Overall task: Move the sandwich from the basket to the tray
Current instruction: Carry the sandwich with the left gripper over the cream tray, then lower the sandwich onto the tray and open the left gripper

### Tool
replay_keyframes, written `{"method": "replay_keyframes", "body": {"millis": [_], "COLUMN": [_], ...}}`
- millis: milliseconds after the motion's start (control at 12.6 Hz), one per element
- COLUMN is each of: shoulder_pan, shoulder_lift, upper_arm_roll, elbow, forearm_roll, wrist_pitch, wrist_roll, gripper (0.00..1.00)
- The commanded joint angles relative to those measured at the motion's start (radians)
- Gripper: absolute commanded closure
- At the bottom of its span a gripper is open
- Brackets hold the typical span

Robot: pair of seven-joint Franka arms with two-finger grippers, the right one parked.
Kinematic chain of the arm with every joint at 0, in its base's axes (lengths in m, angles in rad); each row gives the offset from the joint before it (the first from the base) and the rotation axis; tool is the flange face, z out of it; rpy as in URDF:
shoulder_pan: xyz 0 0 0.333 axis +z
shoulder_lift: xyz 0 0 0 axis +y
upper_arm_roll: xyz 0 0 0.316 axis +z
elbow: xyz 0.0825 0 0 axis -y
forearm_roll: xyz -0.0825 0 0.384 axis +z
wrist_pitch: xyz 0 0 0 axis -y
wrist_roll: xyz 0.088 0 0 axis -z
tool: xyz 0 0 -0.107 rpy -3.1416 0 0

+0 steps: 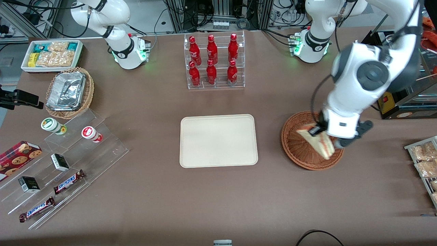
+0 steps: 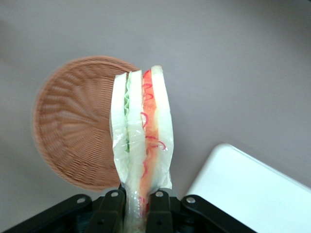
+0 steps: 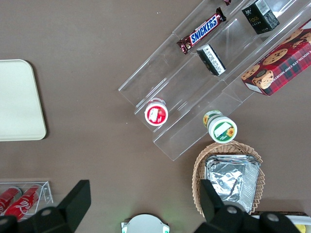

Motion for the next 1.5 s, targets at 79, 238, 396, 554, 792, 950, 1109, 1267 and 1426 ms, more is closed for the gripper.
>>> {"method": "replay_keyframes", "body": {"millis": [79, 238, 396, 554, 792, 950, 1109, 1267, 1426], "shoulder_pan": [-0.192, -0.279, -0.346, -0.399, -0.425, -0.45, -0.461, -0.488, -0.498], "shoulder_lift": [0.172, 0.268, 0.385, 0.462, 0.546, 0.576, 0.594, 0.614, 0.629], "upper_arm_roll": [0.007, 0.007, 0.009, 0.009, 0.007, 0.009, 0.007, 0.009, 0.009], "elbow": [0.184, 0.231, 0.32, 0.36, 0.36, 0.363, 0.36, 0.366, 0.366], "forearm_roll": [0.016, 0.018, 0.019, 0.057, 0.133, 0.134, 0.134, 0.134, 0.134], "wrist_pitch": [-0.022, -0.011, -0.011, 0.016, 0.13, 0.139, 0.176, 0.179, 0.182], "wrist_roll": [-0.017, -0.012, -0.009, -0.006, -0.006, 0.004, 0.006, -0.003, 0.003], "gripper": [1.0, 1.0, 1.0, 1.0, 1.0, 1.0, 1.0, 1.0, 1.0]}}
